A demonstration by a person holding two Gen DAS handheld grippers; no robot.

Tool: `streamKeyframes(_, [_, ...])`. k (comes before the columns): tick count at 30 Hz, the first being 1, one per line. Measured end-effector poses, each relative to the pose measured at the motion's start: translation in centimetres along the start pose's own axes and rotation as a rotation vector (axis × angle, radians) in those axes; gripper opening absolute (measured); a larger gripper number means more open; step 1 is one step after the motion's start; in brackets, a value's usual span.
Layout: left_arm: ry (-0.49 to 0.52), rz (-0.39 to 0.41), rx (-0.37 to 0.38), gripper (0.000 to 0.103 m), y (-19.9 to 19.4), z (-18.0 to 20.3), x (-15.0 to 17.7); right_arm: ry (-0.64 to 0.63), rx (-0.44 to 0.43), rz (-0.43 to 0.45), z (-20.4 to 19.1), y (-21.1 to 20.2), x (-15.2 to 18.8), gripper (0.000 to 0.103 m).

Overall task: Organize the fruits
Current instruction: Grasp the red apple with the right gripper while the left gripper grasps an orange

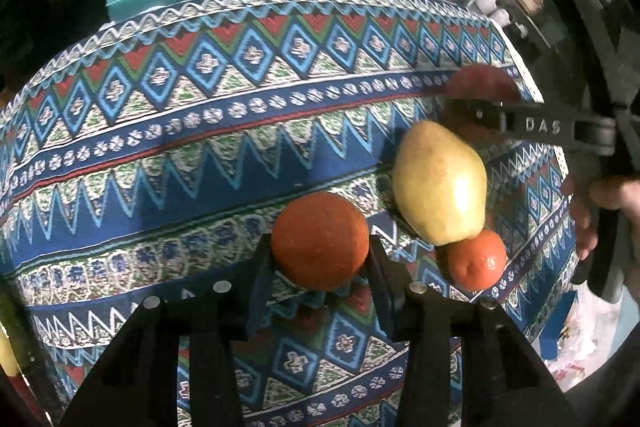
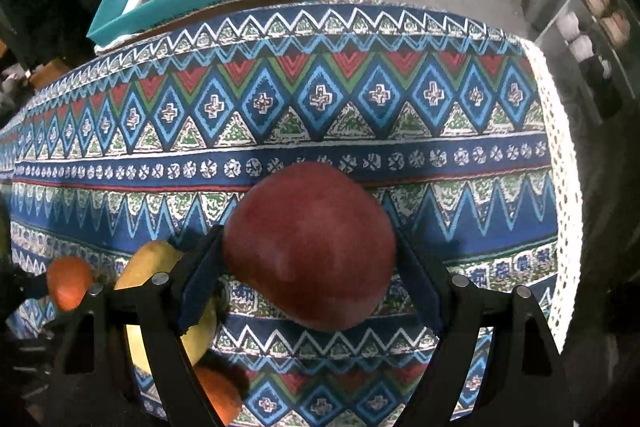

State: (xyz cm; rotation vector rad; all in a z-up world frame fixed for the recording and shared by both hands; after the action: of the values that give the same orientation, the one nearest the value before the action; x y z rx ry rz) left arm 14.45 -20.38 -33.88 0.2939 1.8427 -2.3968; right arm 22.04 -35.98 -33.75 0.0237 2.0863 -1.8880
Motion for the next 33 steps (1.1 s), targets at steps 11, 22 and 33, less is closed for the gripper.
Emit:
streamKeyframes(11, [-0.026,0.045,0.014,0.045,-3.3,-2.7,-0.7,-0.017,0.014,0.059,-0.7,-1.9,1.0,0.076])
streamKeyframes(22, [-0.036,0.108,0.029,0.045,-8.1,-3.5,-0.2,-0.041,0.006,0.166,-3.2,-7.7,0.8,0.076])
streamKeyframes(33, [-0.017,0.204,0.017,0.045,-13.7,-4.1,0.5,-0.089,-0.053,0.279,-7.8,-14.0,0.4,0.076])
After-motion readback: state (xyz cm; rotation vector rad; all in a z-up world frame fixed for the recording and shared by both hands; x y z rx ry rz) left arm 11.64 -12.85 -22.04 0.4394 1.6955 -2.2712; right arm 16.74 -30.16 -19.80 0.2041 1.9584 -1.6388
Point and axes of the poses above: each gripper's, at about its wrist camera, not at the fingertips, and y roughly the way its jaws point, z to its right, x to its underside, the point moved 8 cm from there along y, roughly the way its jaws point, and after that the axes turned 7 degrees about -y, right-handed, at the moved point
